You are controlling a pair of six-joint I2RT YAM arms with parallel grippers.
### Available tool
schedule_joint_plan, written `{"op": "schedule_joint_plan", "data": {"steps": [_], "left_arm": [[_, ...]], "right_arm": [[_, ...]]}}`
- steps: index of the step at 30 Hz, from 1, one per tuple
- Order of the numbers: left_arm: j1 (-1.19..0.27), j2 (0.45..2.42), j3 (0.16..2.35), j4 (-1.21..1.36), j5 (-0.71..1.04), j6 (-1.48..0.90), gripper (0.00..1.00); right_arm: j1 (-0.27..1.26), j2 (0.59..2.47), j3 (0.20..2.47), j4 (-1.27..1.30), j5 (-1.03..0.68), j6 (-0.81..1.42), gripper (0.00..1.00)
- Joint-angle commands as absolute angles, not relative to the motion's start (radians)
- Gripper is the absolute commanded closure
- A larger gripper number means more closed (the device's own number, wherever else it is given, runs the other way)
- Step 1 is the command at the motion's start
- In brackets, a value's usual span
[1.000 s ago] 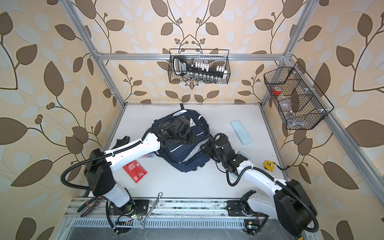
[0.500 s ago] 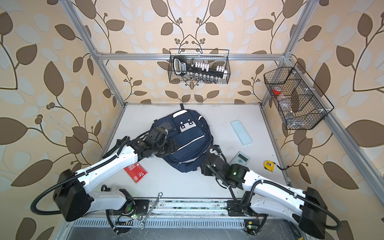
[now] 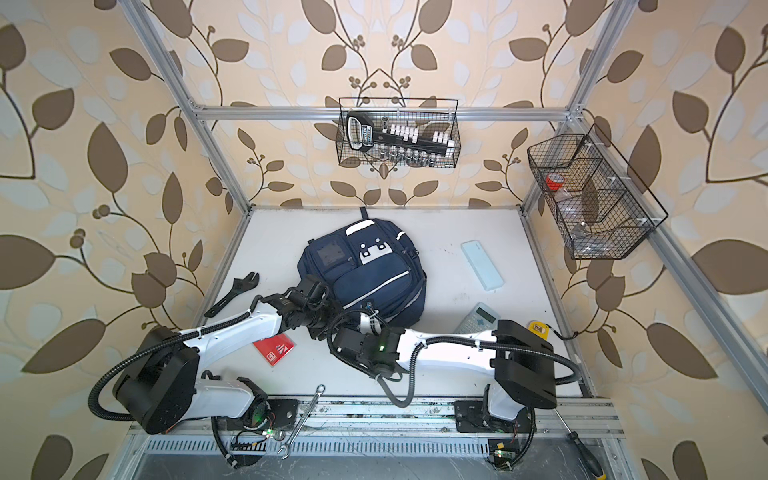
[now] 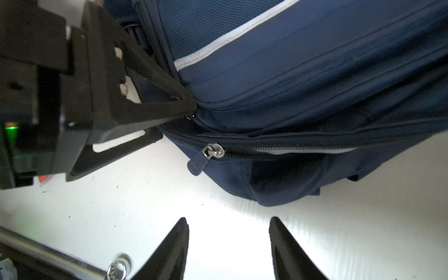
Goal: Pack the student bag
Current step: 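Release the book and move both grippers to the backpack zipper pulls, then grasp the zipper pull with the right gripper while the left holds the bag edge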
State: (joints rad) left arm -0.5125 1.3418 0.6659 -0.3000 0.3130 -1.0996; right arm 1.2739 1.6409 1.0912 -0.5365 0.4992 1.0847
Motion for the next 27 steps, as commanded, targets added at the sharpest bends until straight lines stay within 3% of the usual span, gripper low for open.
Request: {"op": "schedule_joint_plan", "data": {"steps": [1,4,7,9,10,17,27], "left_arm": [[-0.496,1.354,0.647,-0.222,0.37,-1.132,0.43],[-0.491,1.365,0.631,-0.177,0.396,-1.133,0.58],[-0.486,1.355,0.633,-0.164,0.404,-1.119,0.81],[-0.482,1.341,0.641,-0.164,0.406,-1.11,0.97],[-0.482,1.335,0.651,-0.165,0.409,-1.101,1.0],[-0.482,1.271,0.667,-0.129,0.442,-1.089,1.0],[-0.482,1.247,0.683,-0.141,0.434,-1.069,1.0]], "right_arm": [[1.263,1.676,1.148,-0.56,0.522,1.111,0.47],[1.246,1.72,1.163,-0.515,0.478,1.096,0.53],[1.239,1.761,1.195,-0.511,0.472,1.09,0.52],[1.231,1.769,1.211,-0.513,0.477,1.093,0.43],[1.225,1.772,1.219,-0.516,0.478,1.1,0.39],[1.164,1.863,1.33,-0.699,0.544,1.183,0.42],[1.156,1.915,1.382,-0.859,0.571,1.215,0.73]]}}
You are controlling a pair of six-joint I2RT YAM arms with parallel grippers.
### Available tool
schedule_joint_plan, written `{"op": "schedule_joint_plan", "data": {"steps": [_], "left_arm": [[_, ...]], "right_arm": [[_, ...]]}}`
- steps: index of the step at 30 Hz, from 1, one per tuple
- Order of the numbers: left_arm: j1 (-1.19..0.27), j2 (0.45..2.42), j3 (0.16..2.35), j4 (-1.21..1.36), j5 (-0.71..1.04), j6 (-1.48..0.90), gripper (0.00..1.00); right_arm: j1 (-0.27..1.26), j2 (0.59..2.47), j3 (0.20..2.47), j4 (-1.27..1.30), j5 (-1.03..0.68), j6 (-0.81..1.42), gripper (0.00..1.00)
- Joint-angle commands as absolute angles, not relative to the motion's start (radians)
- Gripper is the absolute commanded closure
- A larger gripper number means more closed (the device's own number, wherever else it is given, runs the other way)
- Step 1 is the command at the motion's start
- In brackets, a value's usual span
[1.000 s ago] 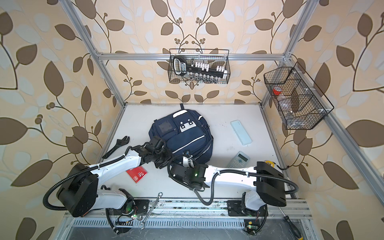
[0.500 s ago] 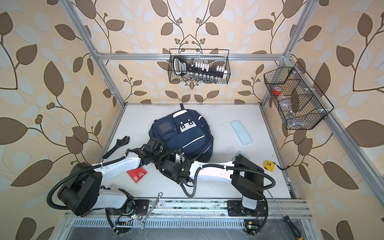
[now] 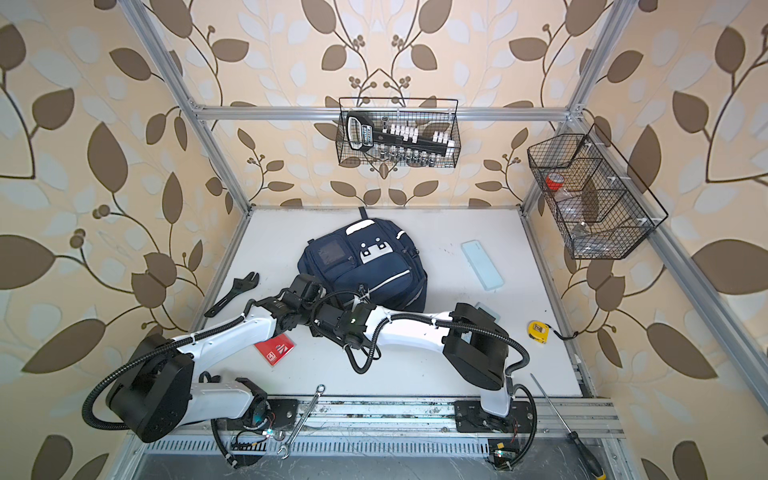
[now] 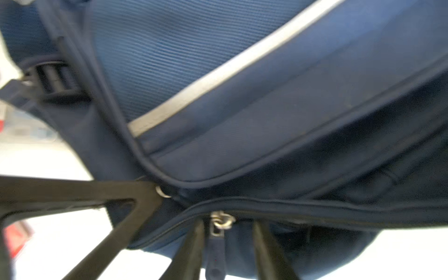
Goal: Pack the student bag
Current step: 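Grasp the zipper pull with the right gripper while the left holds the bag edge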
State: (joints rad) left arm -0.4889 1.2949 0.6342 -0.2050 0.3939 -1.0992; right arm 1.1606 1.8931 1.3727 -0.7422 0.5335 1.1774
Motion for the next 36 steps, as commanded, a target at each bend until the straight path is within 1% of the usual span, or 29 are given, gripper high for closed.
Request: {"op": "schedule_joint_plan", "data": {"steps": [1,2,4,6,9,13,15,18,21,22,23,24,29,34,36], "left_arm": [[-0.481,1.248,0.684,-0.144,0.431,-1.067,1.0],[-0.482,1.25,0.685,-0.144,0.431,-1.066,1.0],[-0.482,1.251,0.683,-0.139,0.431,-1.066,1.0],[-0.482,1.254,0.683,-0.138,0.43,-1.063,1.0],[-0.482,1.255,0.683,-0.138,0.427,-1.064,1.0],[-0.482,1.257,0.683,-0.137,0.423,-1.062,1.0],[-0.482,1.259,0.684,-0.138,0.422,-1.062,1.0],[-0.482,1.261,0.686,-0.14,0.422,-1.062,1.0],[-0.479,1.261,0.693,-0.153,0.418,-1.054,1.0],[-0.48,1.26,0.695,-0.156,0.415,-1.052,1.0],[-0.479,1.259,0.696,-0.159,0.412,-1.049,1.0],[-0.48,1.258,0.696,-0.165,0.407,-1.048,1.0],[-0.478,1.264,0.715,-0.226,0.359,-1.036,1.0],[-0.456,1.286,0.778,-0.388,0.186,-1.049,1.0],[-0.429,1.303,0.804,-0.422,0.148,-1.052,1.0]], "right_arm": [[1.155,1.911,1.378,-0.861,0.569,1.208,0.75],[1.155,1.907,1.375,-0.862,0.564,1.202,0.78],[1.157,1.904,1.374,-0.858,0.542,1.187,0.78],[1.169,1.9,1.369,-0.841,0.529,1.171,0.69],[1.188,1.882,1.361,-0.814,0.51,1.152,0.68],[1.183,1.887,1.35,-0.798,0.503,1.138,0.78],[1.172,1.891,1.339,-0.776,0.49,1.126,0.85],[1.163,1.888,1.314,-0.74,0.473,1.118,0.88],[1.163,1.881,1.298,-0.739,0.483,1.125,0.88],[1.161,1.878,1.29,-0.741,0.487,1.128,0.91],[1.158,1.873,1.28,-0.738,0.496,1.126,0.97],[1.16,1.864,1.272,-0.735,0.505,1.123,1.0],[1.159,1.8,1.24,-0.736,0.519,1.095,1.0],[1.155,1.683,1.159,-0.782,0.535,1.06,1.0],[1.144,1.637,1.102,-0.786,0.521,1.044,1.0]]}}
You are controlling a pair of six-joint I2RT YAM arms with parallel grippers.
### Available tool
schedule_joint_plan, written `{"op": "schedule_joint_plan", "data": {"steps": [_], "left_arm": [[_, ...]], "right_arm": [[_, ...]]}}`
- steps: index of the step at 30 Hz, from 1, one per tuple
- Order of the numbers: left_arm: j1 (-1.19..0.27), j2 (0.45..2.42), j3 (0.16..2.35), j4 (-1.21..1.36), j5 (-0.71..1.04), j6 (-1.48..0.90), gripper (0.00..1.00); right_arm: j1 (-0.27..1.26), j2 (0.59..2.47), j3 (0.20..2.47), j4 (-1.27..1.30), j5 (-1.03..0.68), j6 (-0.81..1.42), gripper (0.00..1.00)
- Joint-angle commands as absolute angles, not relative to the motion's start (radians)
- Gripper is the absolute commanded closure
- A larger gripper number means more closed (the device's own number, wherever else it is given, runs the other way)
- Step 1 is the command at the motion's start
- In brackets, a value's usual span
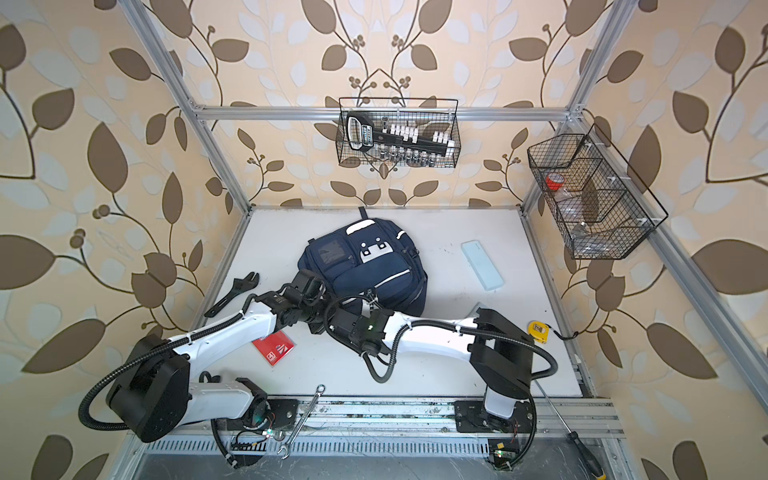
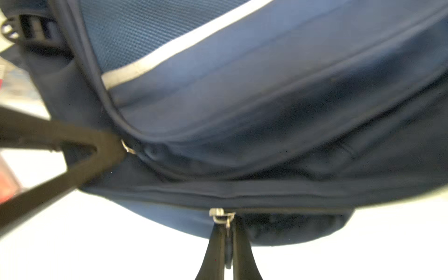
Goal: Pack the student bag
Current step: 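Grasp the zipper pull with the right gripper while the left holds the bag edge, then pull the zipper pull along the backpack with the right gripper while the left holds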
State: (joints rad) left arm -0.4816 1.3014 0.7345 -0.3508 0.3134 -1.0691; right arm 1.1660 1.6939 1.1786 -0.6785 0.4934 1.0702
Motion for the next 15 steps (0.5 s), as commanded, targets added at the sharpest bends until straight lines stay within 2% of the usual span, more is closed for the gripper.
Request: {"op": "schedule_joint_plan", "data": {"steps": [1,8,11,15], "left_arm": [[-0.419,1.308,0.809,-0.422,0.141,-1.052,1.0],[-0.346,1.327,0.847,-0.451,0.102,-1.027,1.0],[-0.306,1.369,0.877,-0.454,0.094,-1.008,1.0],[-0.244,1.495,0.953,-0.452,0.107,-0.996,1.0]], "right_arm": [[1.141,1.615,1.074,-0.785,0.521,1.042,1.0],[1.025,1.434,0.894,-0.746,0.522,0.959,1.0],[0.949,1.338,0.81,-0.653,0.457,0.87,1.0],[0.959,1.229,0.767,-0.55,0.342,0.8,1.0]]}}
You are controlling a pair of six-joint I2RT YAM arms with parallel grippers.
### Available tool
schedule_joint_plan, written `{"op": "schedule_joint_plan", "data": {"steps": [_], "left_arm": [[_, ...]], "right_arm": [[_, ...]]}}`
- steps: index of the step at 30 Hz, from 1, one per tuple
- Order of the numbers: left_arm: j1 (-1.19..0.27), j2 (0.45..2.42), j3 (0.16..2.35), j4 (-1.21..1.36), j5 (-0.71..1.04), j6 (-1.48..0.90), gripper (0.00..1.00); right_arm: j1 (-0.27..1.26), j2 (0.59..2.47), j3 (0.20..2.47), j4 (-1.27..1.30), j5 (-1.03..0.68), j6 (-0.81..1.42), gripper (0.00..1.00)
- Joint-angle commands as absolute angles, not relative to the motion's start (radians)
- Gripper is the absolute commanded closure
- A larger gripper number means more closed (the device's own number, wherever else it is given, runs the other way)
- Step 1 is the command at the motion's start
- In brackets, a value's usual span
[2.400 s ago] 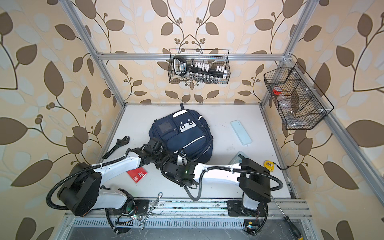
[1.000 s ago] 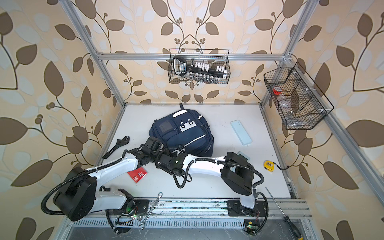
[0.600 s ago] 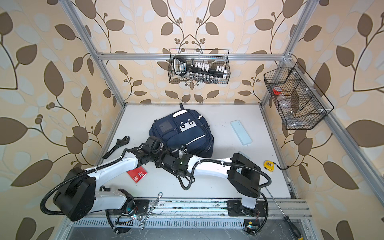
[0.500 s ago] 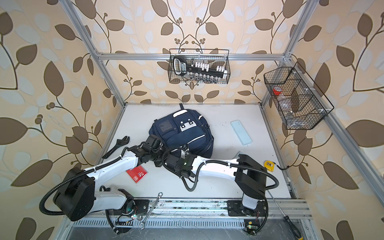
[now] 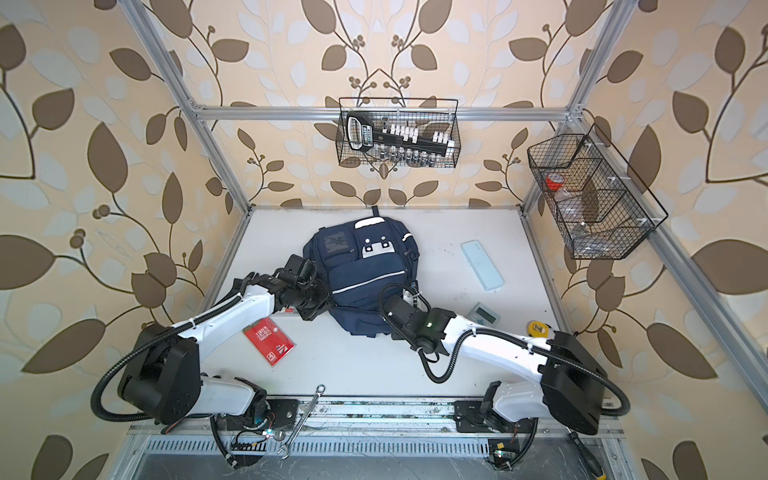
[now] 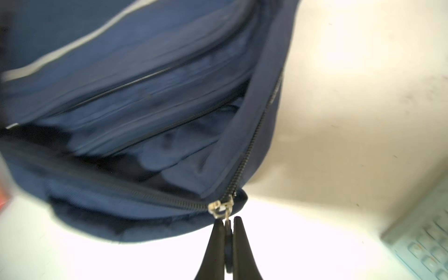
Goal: Pack the student bag
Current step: 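Pull the zipper pull along the backpack with the right gripper while the left holds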
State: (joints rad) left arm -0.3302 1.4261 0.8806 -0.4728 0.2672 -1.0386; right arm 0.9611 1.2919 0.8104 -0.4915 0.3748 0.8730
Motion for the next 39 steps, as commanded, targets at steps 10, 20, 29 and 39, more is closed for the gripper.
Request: {"op": "schedule_joint_plan", "data": {"steps": [10,20,29,39], "left_arm": [[-0.24,1.469,1.018,-0.544,0.162,-0.968,0.52],[-0.587,1.143,0.756,-0.498,0.144,-1.257,0.32],[-0.653,1.306,0.839,-0.32,0.243,-1.369,0.33],[-0.751,1.273,0.861,-0.343,0.163,-1.44,0.35]], "right_arm": [[1.051,1.315,0.813,-0.339,0.211,0.795,1.0],[1.052,1.312,0.853,-0.308,0.19,0.815,1.0],[1.057,1.244,0.807,-0.289,0.176,0.842,1.0],[1.059,1.243,0.801,-0.274,0.172,0.843,1.0]]}}
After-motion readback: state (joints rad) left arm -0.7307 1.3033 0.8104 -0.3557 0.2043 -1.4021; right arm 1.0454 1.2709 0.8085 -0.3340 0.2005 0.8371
